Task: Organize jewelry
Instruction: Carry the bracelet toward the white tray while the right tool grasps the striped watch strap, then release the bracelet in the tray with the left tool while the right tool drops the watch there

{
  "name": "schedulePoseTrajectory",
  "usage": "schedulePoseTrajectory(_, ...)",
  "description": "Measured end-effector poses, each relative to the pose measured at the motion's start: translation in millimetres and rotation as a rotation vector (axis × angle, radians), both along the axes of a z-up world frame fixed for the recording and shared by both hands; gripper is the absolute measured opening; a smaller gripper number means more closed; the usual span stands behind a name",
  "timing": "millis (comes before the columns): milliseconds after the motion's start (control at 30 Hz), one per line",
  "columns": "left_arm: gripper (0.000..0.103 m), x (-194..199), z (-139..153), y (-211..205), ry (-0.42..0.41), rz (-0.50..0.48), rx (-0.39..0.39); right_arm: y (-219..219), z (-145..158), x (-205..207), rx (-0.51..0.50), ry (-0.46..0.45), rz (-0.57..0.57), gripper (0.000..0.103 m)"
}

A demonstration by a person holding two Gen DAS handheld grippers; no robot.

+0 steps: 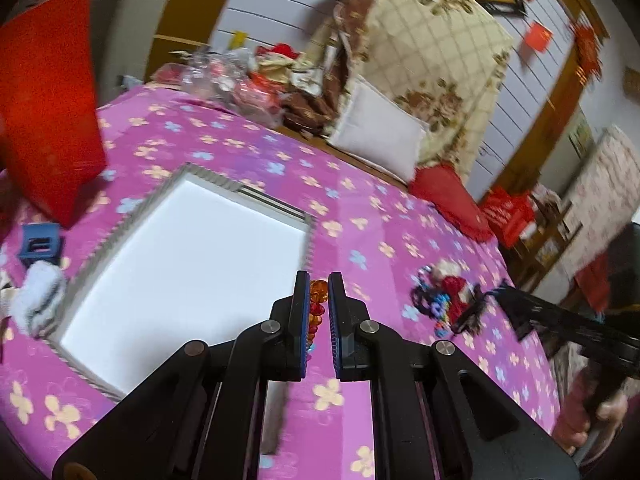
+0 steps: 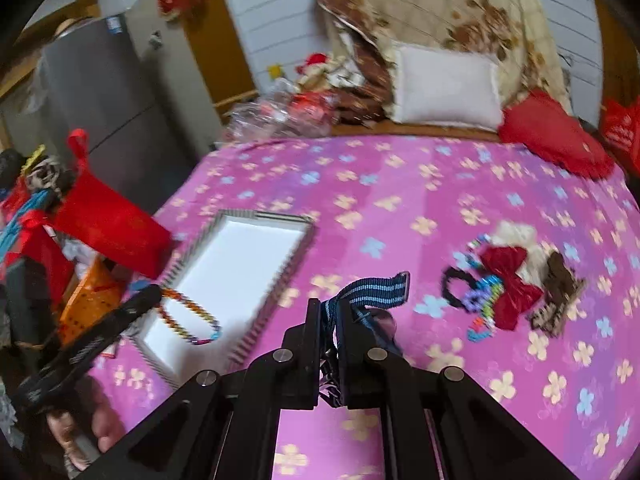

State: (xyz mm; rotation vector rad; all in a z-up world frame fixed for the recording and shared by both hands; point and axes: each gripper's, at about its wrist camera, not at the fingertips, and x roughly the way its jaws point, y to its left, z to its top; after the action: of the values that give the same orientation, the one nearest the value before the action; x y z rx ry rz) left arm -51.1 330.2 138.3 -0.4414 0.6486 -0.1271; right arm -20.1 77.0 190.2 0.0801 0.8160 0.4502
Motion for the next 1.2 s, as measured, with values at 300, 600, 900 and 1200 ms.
schedulePoseTrajectory(300, 0.007, -7.4, -15.9, 73.1, 0.059, 0.240, 0.001, 89.1, 26.3, -6.0, 0.034, -0.006, 0.182, 0.006)
schedulePoseTrajectory(600, 0.007, 0.6, -40.5, 105.1, 0.167, 0.387, 0.073, 182.4, -13.8, 8.4, -0.039, 0.046, 0.298, 0.007)
schedulePoseTrajectory(900, 0.007, 12.0, -58.4, 114.9, 0.252, 0.411, 0.074, 204.1, -60.2, 13.8, -0.074, 0.121, 0.358, 0.007)
schedulePoseTrajectory(1200, 0.007, 23.1, -80.5, 120.4, 0.356, 0.419, 0.049, 201.0, -120.5, 6.3, -0.130, 0.227, 0.379, 0.007)
